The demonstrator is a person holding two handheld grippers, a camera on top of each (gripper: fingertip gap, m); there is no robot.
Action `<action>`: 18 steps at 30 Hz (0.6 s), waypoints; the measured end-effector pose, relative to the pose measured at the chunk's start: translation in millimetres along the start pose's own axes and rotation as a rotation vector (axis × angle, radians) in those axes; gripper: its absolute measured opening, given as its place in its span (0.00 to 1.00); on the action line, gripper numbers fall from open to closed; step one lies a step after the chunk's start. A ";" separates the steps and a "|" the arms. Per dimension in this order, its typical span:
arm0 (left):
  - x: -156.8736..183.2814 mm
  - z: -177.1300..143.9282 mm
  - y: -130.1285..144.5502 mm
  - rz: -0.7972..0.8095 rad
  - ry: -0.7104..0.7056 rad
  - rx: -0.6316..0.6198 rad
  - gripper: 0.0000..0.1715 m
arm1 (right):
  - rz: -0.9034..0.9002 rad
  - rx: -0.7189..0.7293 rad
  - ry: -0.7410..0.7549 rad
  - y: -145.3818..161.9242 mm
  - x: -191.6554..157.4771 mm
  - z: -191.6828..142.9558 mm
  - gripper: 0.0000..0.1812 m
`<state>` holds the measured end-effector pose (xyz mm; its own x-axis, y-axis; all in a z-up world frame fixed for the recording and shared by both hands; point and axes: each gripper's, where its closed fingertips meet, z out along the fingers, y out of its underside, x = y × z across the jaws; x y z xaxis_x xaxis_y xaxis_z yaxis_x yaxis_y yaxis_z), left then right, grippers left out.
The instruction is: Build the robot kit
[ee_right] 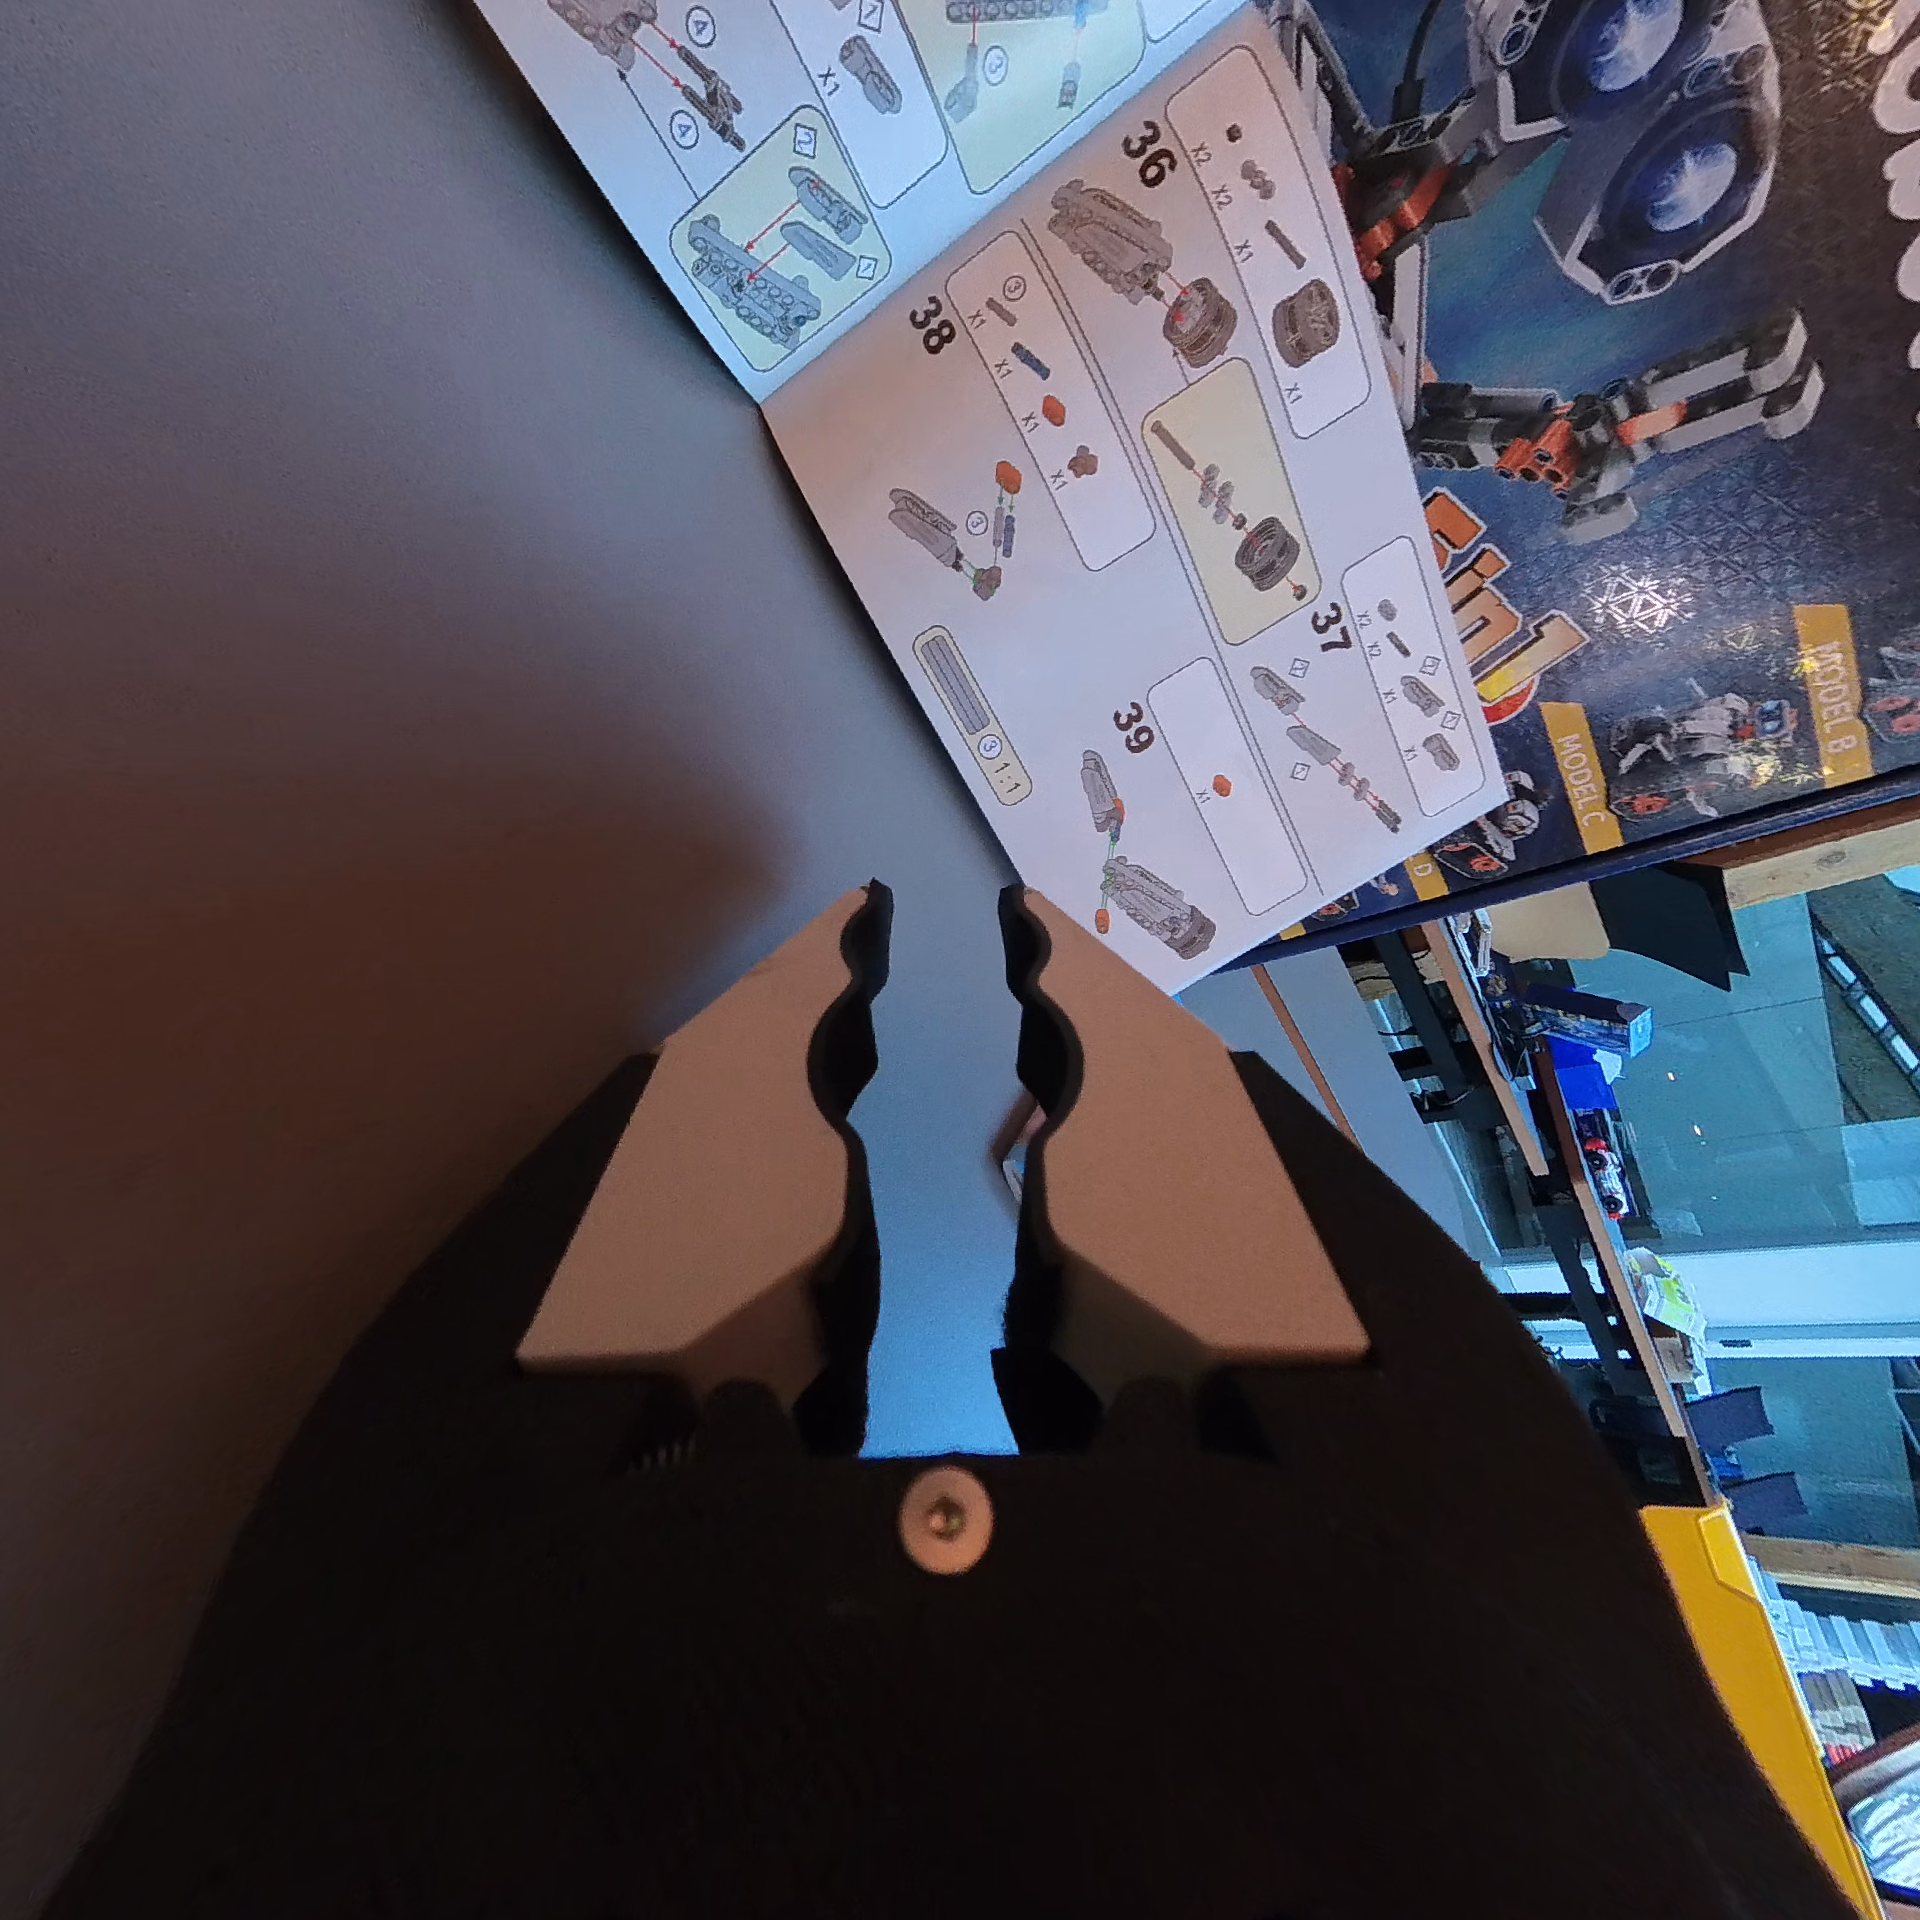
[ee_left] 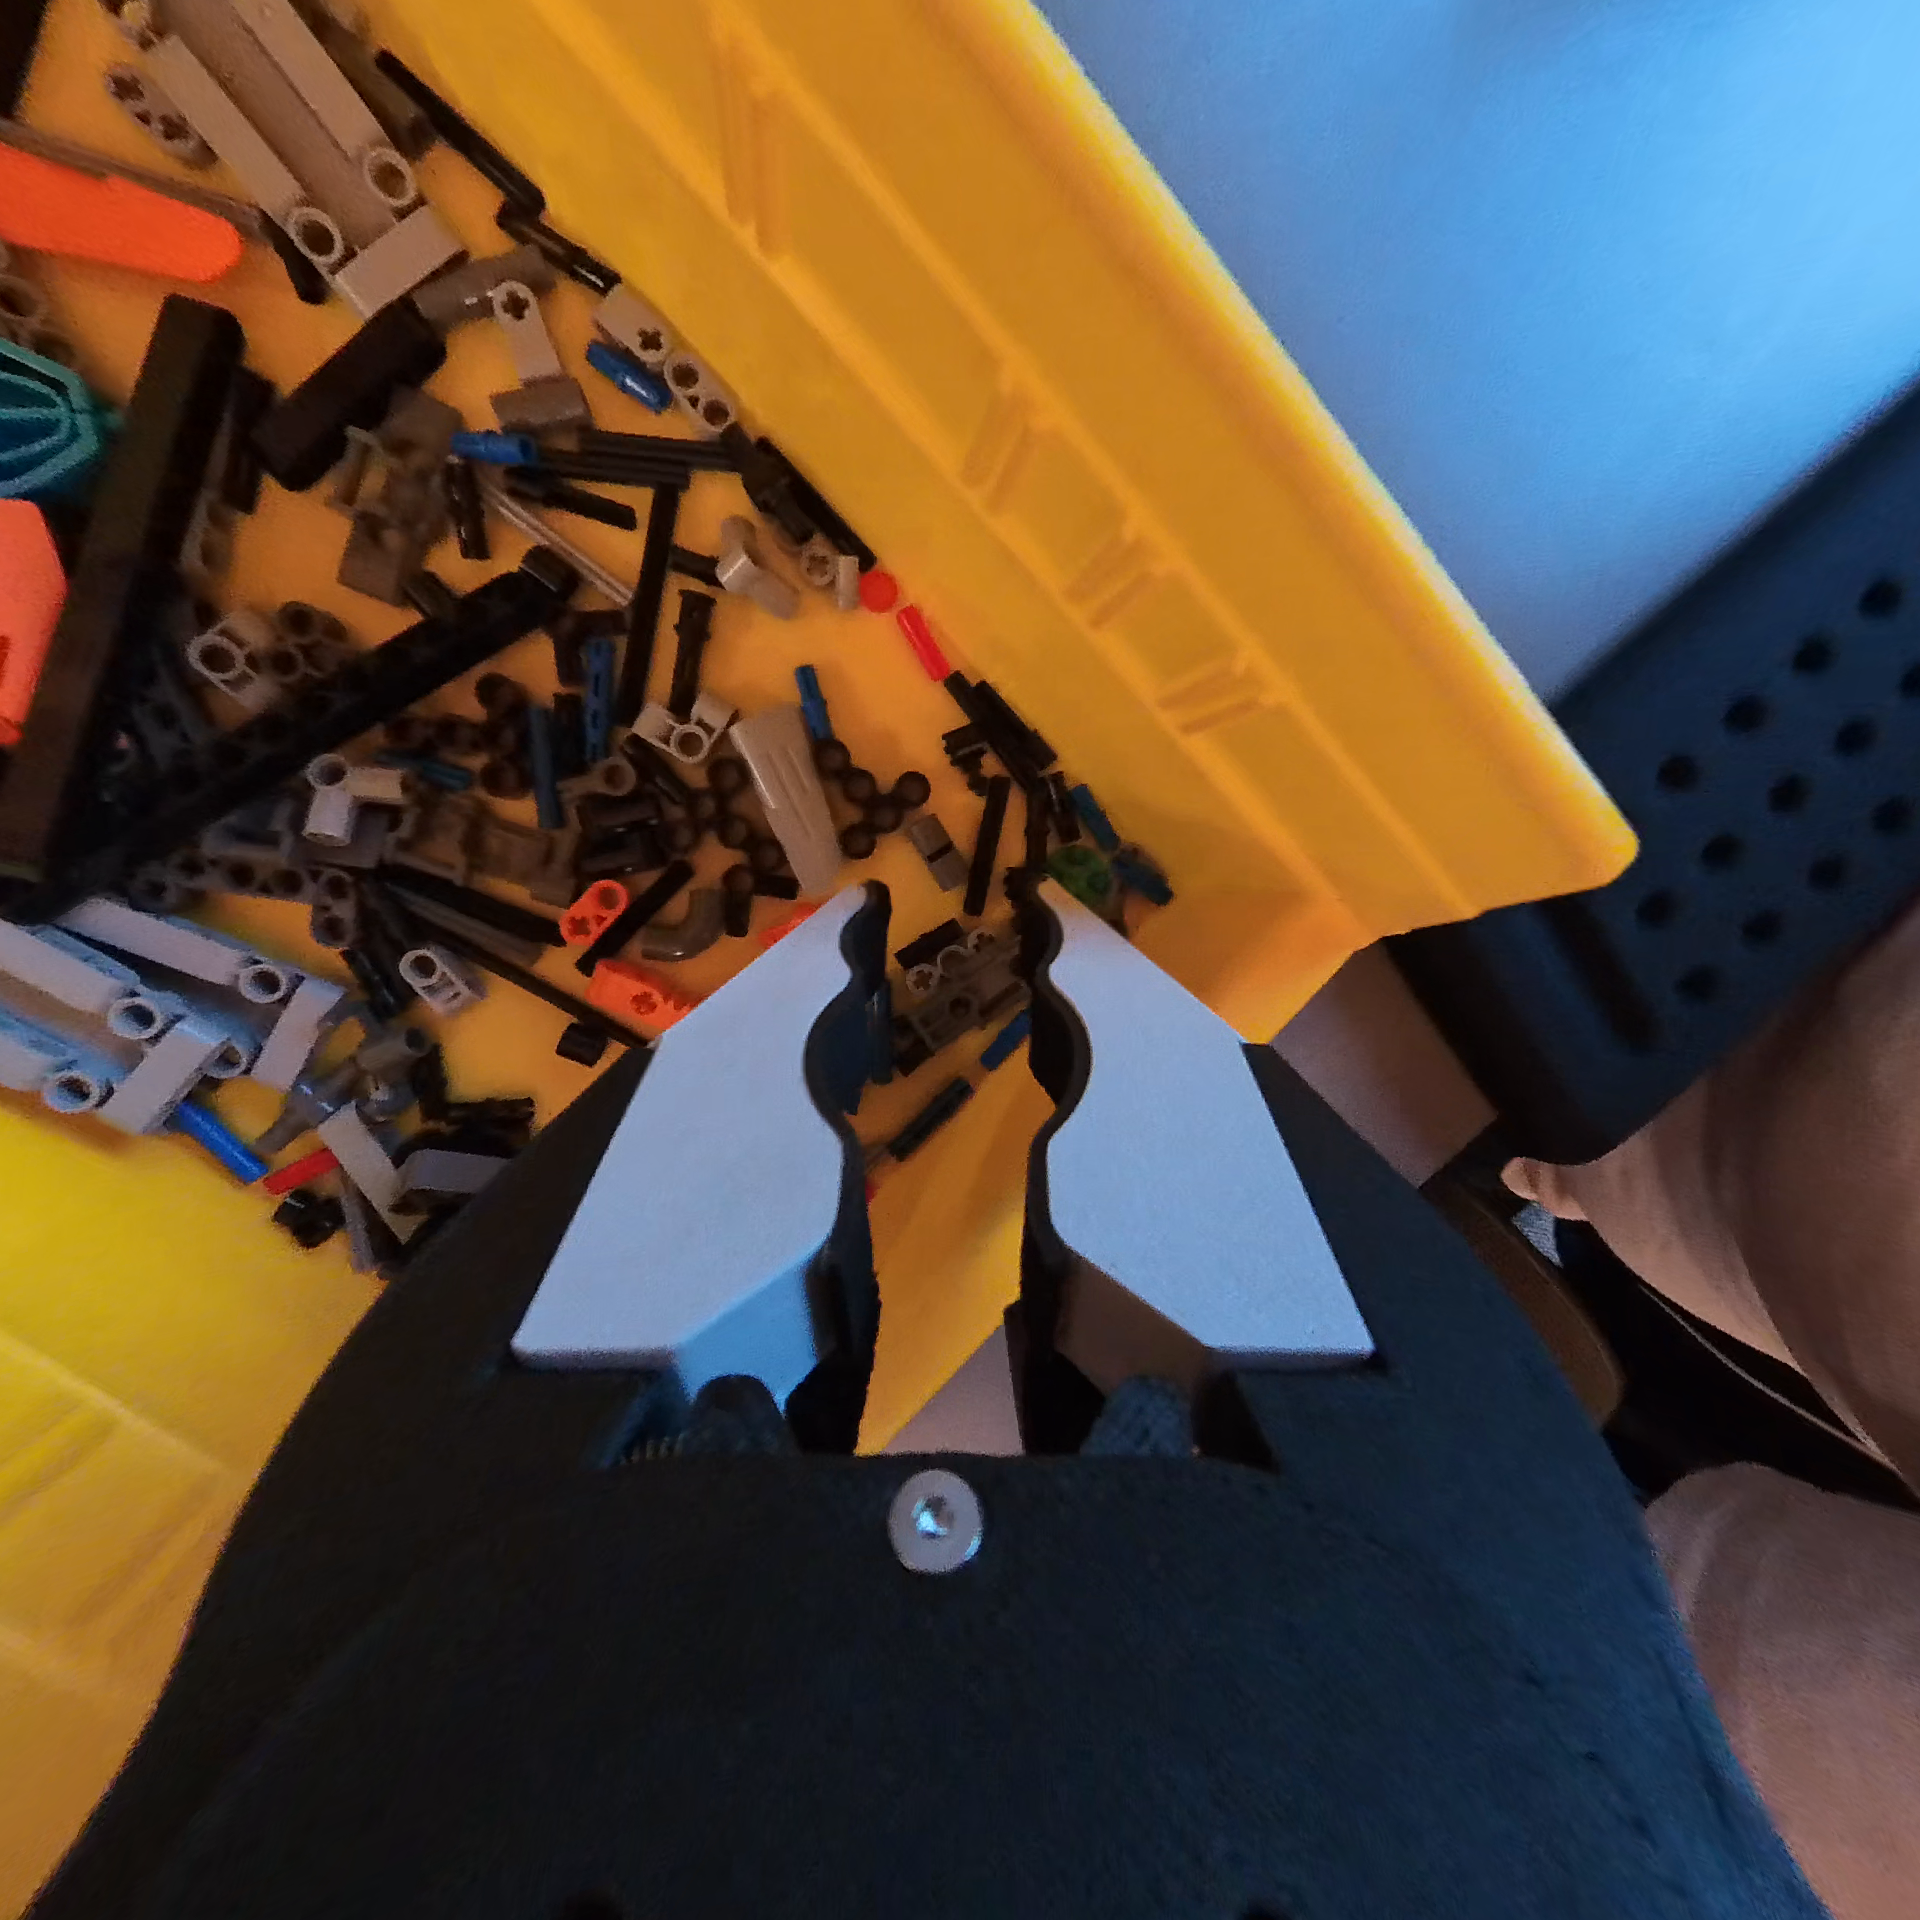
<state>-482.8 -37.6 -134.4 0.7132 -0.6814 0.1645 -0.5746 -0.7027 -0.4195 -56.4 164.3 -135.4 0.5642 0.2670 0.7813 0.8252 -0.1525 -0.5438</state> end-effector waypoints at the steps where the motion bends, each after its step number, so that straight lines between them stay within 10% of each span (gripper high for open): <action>1: -0.1 0.9 -0.6 -0.004 0.009 0.001 0.14 | -0.002 0.000 0.000 0.0 -0.2 0.0 0.11; 18: -12.4 10.5 -6.1 0.003 -0.055 -0.009 0.21 | -0.036 -0.001 0.003 -0.3 -2.9 0.0 0.07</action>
<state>-483.9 -22.7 -143.2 0.7326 -0.6711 0.1136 -0.5801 -0.7028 -0.4117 -58.3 163.5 -137.5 0.5340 0.2694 0.8014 0.8452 -0.1433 -0.5149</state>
